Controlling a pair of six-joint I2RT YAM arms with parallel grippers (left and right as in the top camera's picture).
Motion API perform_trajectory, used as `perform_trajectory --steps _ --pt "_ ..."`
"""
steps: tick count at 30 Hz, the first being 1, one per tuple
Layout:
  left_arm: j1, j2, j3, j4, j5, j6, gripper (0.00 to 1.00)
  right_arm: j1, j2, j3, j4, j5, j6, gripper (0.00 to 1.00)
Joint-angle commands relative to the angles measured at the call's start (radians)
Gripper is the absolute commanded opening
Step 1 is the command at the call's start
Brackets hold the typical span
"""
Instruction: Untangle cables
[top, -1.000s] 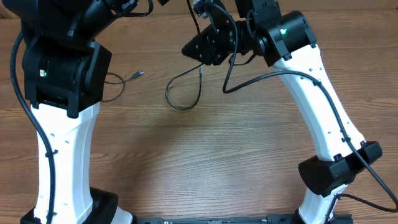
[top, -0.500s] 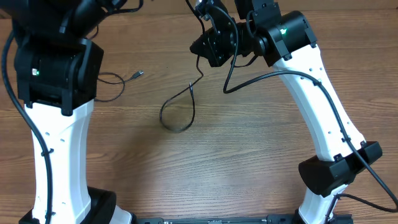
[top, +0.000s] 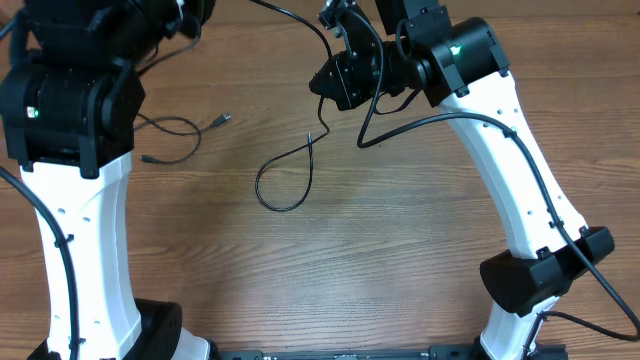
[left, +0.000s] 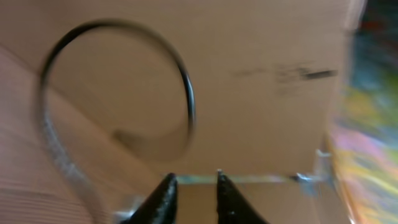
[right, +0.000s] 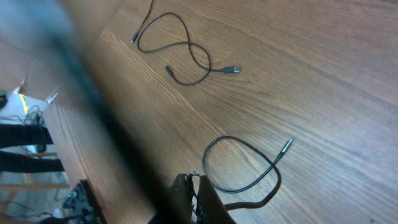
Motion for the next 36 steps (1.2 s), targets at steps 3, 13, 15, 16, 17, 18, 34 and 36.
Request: perform_trajectory --steps 3,13,15,16,17,18,34,36 --pt "0.005 -0.005 0.015 -0.12 -0.184 0.255 0.54 -0.009 -0.008 0.0 0.006 0.018 0.139 0.04" --pt "-0.006 0.024 0.015 -0.452 -0.178 0.629 0.96 -0.01 -0.008 0.0 0.04 0.093 0.36 0.04" --pt "-0.016 0.043 0.014 -0.521 -0.166 0.686 0.96 -0.014 -0.008 0.0 0.063 0.092 0.414 0.04" --pt "-0.024 0.056 0.014 -0.554 -0.151 0.717 0.96 -0.017 -0.008 0.0 0.075 0.092 0.441 0.04" --pt "-0.033 0.071 0.014 -0.583 -0.13 0.75 0.96 -0.021 -0.008 0.0 0.093 0.089 0.467 0.04" --pt "-0.041 0.084 0.014 -0.604 -0.108 0.779 0.96 -0.026 -0.008 0.0 0.109 0.089 0.494 0.04" --pt "-0.175 0.262 0.014 -0.606 0.16 1.229 0.96 -0.21 -0.008 0.0 0.212 -0.119 0.882 0.04" --pt "-0.201 0.274 0.014 -0.583 0.166 1.273 0.97 -0.224 -0.008 0.0 0.212 -0.156 0.91 0.04"
